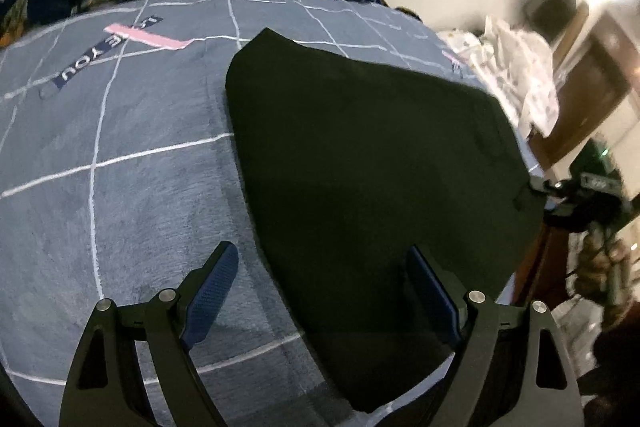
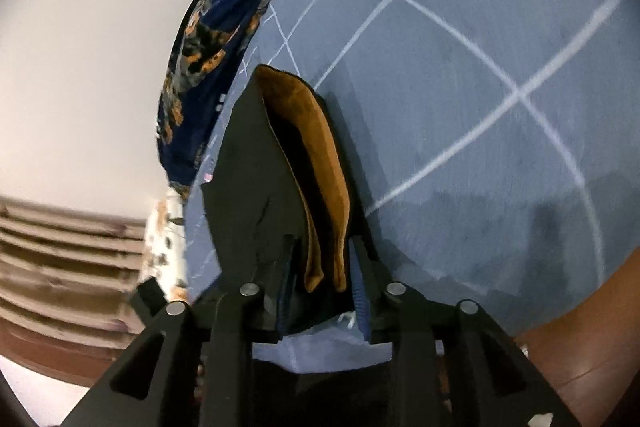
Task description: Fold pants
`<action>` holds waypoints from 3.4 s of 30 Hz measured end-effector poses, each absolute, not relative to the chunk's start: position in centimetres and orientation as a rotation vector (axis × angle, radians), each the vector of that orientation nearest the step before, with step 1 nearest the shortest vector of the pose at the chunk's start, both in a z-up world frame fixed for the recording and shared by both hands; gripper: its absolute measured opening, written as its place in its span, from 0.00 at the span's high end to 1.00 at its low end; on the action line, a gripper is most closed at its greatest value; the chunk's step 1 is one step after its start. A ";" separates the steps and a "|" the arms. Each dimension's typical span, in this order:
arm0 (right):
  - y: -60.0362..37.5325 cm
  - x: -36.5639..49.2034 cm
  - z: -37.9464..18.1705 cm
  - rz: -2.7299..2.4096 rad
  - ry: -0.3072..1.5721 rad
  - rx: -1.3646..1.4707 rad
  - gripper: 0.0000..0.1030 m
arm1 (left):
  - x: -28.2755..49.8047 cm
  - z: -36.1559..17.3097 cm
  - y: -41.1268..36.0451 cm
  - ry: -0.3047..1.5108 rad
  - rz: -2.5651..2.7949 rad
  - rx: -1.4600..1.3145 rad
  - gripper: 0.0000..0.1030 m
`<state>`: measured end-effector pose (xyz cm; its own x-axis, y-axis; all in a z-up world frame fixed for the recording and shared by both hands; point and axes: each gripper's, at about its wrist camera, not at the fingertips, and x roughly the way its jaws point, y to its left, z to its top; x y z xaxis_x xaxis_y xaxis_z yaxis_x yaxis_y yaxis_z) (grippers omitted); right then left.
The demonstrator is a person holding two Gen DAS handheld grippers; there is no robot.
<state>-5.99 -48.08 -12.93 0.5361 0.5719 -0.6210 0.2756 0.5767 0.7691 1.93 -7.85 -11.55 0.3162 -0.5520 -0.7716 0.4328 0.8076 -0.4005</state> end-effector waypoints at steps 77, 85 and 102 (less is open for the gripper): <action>-44.6 -0.2 -16.3 0.435 1.028 1.002 0.72 | 3.5 -10.3 -13.6 0.937 -0.664 0.234 0.70; -43.8 -0.3 -16.2 0.444 1.032 1.006 0.73 | 3.6 -10.3 -12.5 0.956 -0.662 0.213 0.72; -43.6 0.3 -16.4 0.455 1.076 0.943 0.71 | 4.6 -11.5 -12.6 1.040 -0.774 0.164 0.57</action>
